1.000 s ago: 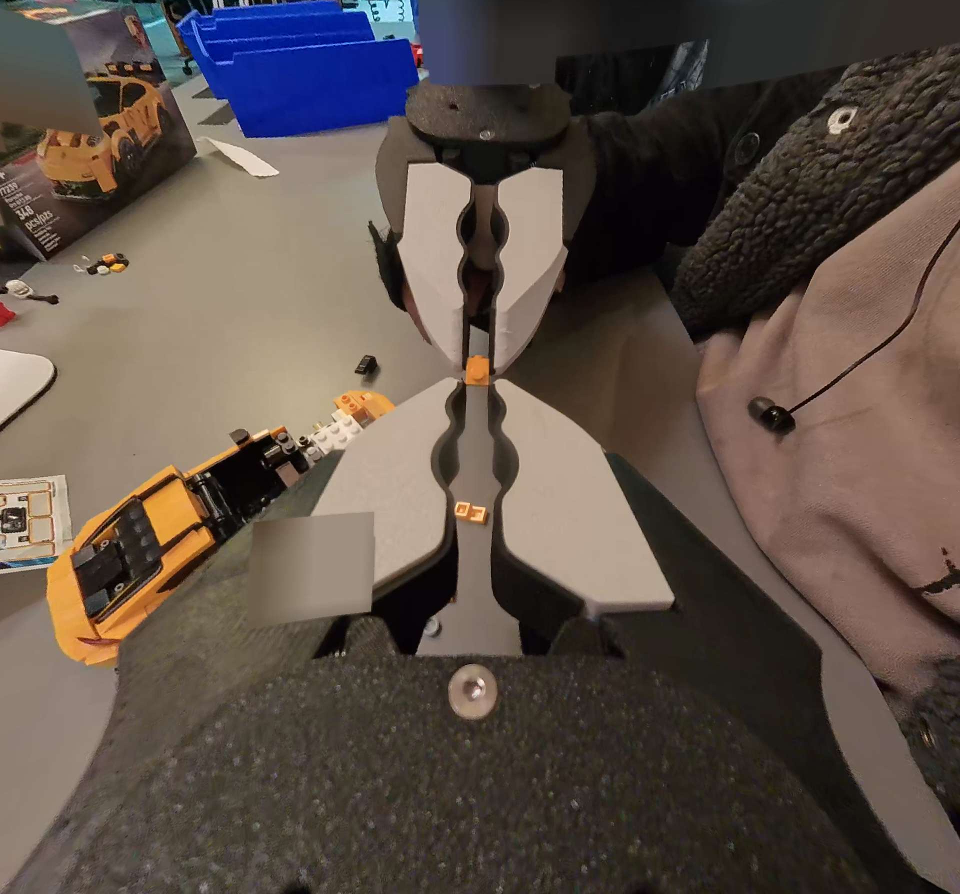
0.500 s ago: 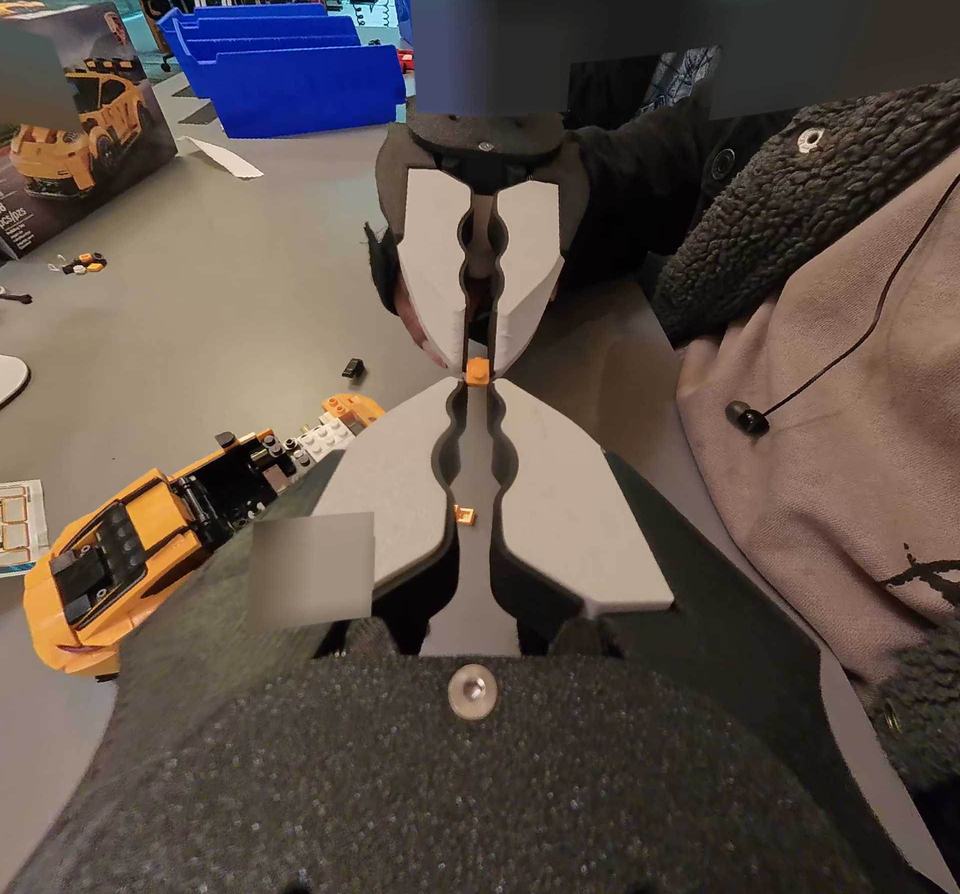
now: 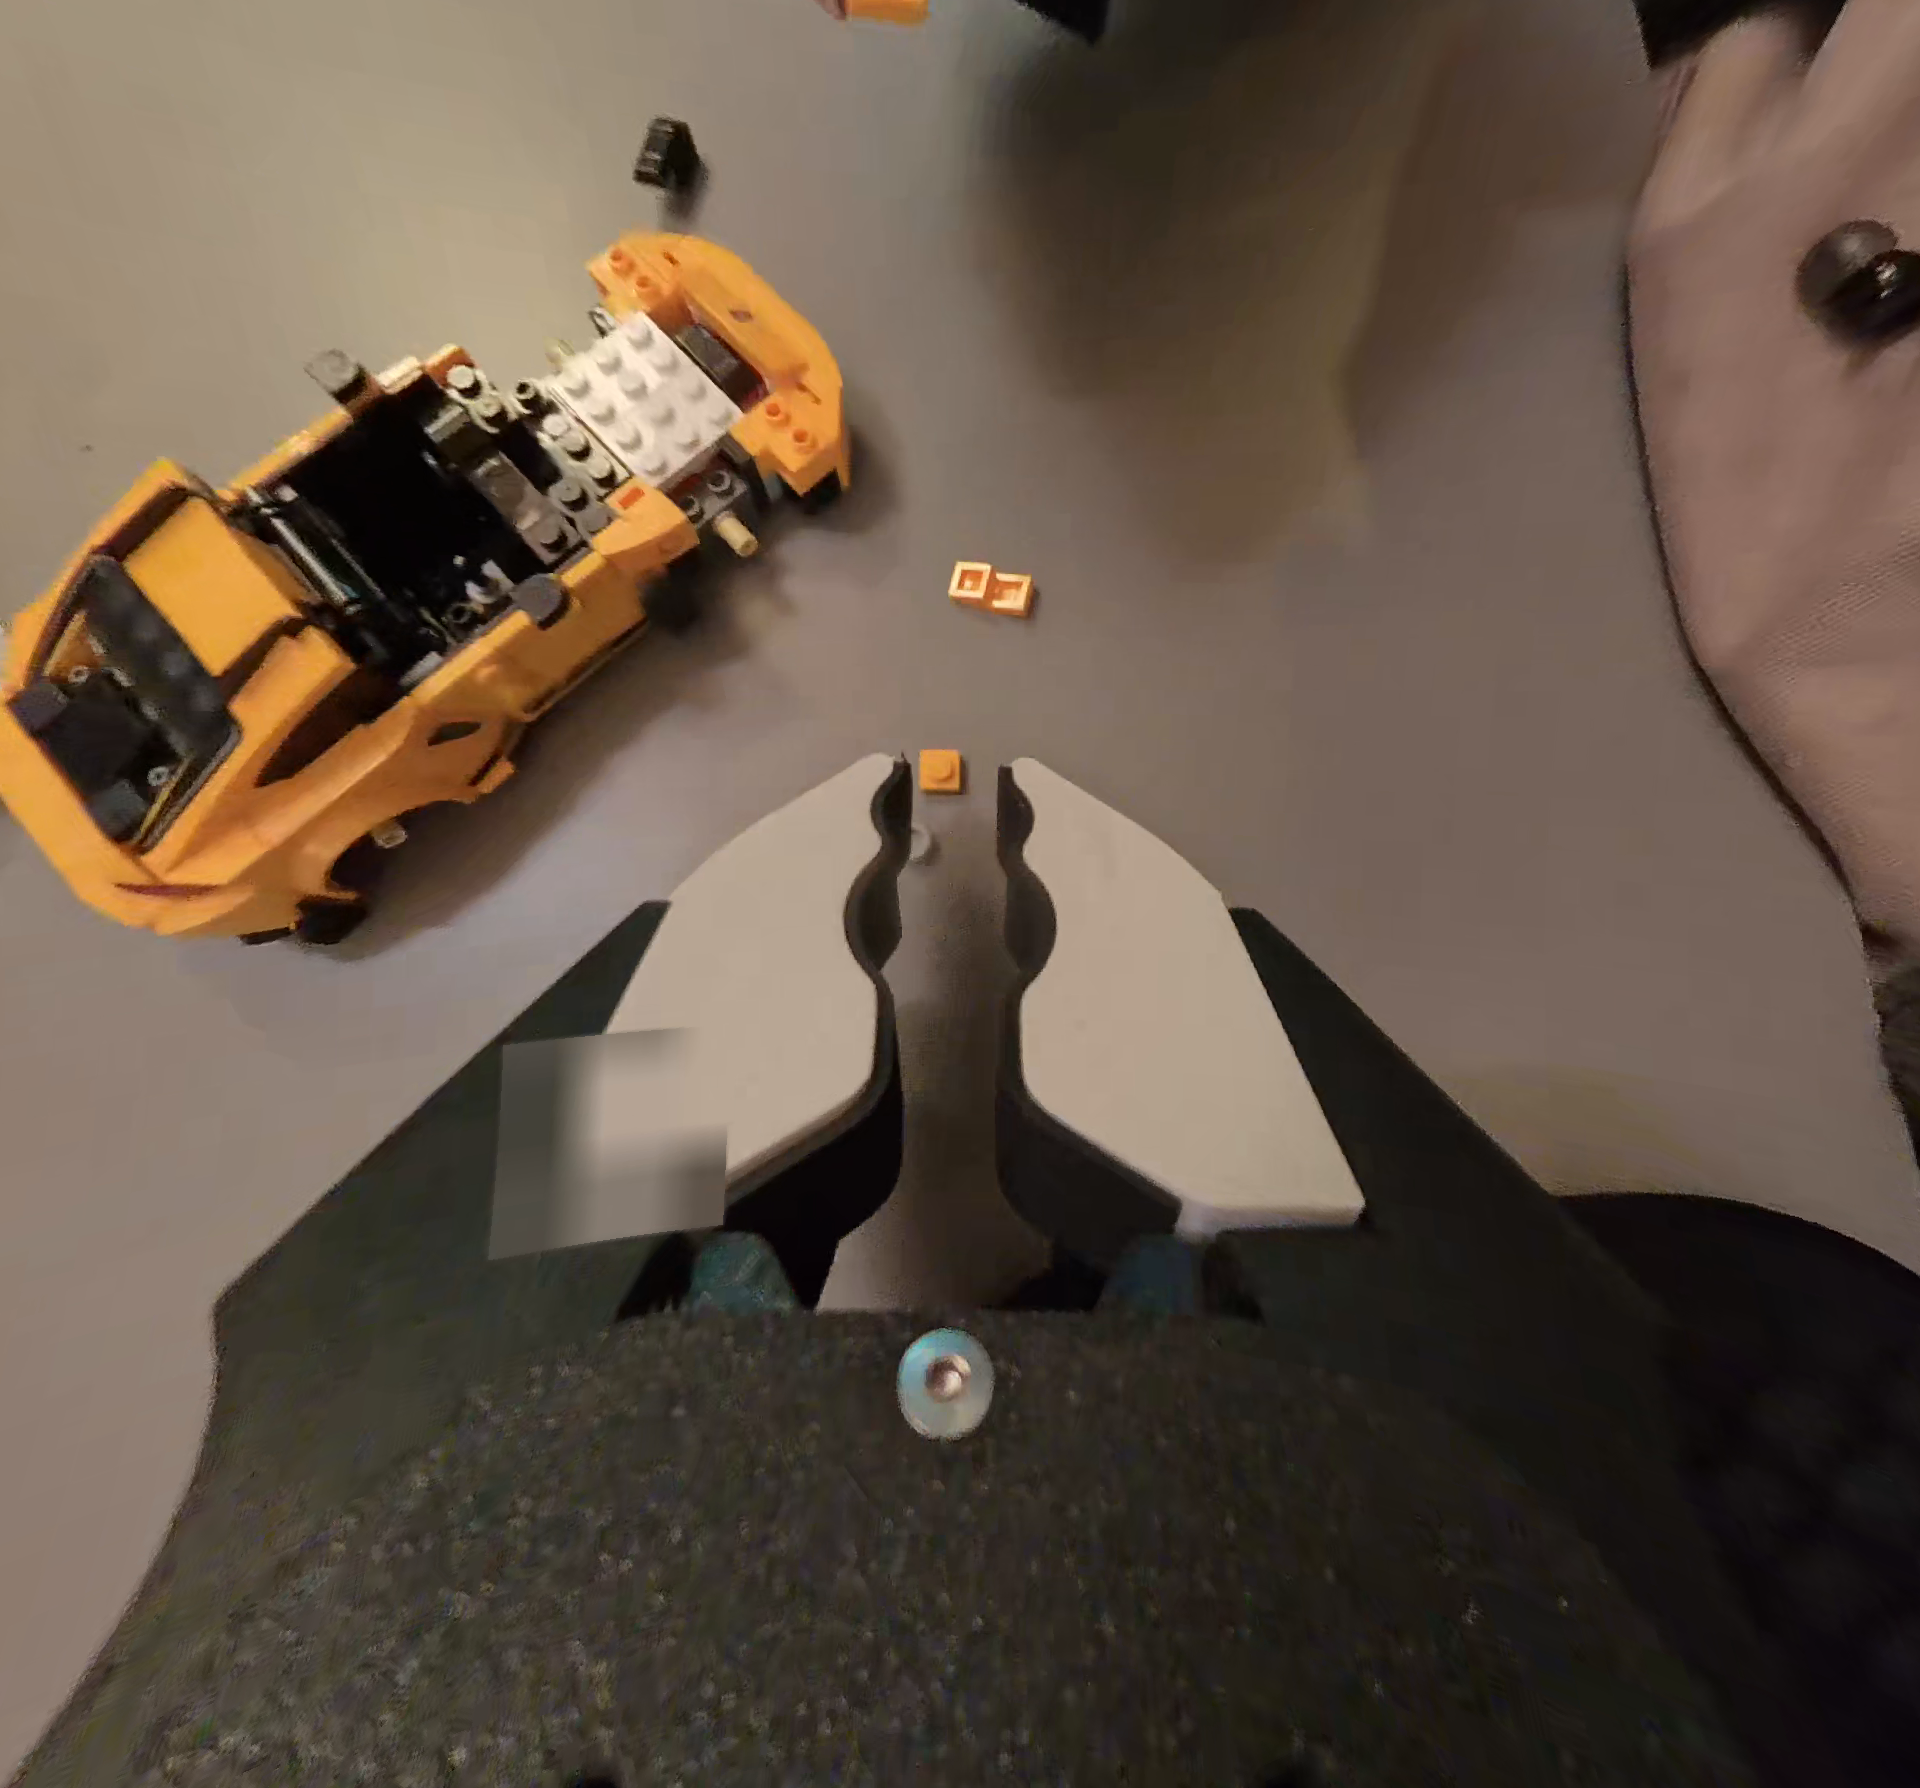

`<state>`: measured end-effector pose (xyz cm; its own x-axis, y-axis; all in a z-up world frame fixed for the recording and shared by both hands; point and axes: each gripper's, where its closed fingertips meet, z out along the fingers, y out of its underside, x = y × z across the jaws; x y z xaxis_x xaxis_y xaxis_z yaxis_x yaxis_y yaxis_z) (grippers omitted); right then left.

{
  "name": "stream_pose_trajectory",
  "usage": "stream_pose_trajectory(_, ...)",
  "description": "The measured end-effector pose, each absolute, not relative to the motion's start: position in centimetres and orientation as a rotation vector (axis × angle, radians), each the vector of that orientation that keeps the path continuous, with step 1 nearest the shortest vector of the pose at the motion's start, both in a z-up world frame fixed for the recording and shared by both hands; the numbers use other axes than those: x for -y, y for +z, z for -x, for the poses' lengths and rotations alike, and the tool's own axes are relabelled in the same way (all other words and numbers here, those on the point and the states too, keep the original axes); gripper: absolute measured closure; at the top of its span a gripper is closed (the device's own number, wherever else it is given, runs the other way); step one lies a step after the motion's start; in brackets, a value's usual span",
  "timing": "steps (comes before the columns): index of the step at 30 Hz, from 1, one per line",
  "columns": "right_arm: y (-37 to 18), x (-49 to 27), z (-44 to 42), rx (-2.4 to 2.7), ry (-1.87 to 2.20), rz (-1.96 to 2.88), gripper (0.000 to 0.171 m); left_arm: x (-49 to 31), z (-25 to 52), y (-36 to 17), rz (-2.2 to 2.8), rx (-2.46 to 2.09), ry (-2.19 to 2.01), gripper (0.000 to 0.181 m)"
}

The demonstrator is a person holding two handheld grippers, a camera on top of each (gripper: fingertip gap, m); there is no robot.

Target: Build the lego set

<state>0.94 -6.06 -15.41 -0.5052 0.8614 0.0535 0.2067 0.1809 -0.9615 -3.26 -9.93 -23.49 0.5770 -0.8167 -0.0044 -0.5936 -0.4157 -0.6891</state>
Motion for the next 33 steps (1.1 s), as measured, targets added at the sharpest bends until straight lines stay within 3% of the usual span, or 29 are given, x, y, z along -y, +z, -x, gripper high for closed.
stream_pose_trajectory(33, -17.0, 7.0, -1.1, 1.926, 1.369, 1.029, 0.163, 10.2, 4.6, -25.1, 2.273, -1.120, -0.387, 0.170)
